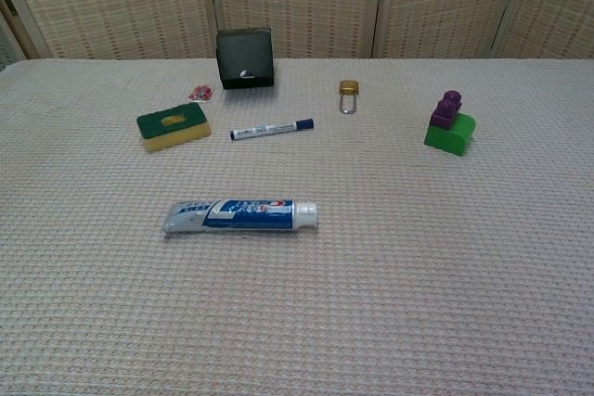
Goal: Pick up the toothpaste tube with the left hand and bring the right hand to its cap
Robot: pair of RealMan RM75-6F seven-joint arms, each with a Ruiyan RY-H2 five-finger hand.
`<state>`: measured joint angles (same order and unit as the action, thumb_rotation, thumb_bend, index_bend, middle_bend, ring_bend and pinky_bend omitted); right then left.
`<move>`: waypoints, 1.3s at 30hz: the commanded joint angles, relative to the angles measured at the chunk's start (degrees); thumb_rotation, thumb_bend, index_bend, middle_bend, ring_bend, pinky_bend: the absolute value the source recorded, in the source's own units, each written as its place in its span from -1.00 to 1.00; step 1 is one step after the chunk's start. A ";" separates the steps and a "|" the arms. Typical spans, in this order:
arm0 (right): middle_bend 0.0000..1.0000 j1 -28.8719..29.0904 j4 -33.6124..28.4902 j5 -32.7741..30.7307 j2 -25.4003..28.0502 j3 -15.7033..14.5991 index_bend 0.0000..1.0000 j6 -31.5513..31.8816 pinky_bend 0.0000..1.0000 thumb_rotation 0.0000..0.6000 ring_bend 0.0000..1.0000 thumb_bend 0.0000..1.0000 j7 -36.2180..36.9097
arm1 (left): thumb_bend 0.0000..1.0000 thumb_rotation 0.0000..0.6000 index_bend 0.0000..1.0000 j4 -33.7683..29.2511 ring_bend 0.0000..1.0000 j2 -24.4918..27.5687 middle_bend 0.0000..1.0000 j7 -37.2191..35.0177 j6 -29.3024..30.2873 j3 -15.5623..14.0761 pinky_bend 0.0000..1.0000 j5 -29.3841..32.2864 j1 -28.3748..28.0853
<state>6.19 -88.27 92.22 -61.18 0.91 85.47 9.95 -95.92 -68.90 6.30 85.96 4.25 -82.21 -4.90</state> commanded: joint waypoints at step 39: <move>-0.58 -0.70 -0.77 1.19 0.65 0.05 -0.71 1.88 -0.71 1.00 -0.63 -0.30 -0.05 | -0.36 1.00 -0.51 3.03 -0.61 -5.29 -0.60 -4.39 -25.25 3.20 -0.92 -4.97 -21.89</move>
<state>5.50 -89.04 93.40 -60.53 0.96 87.34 9.90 -94.28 -72.20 2.23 63.06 7.02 -87.16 -24.54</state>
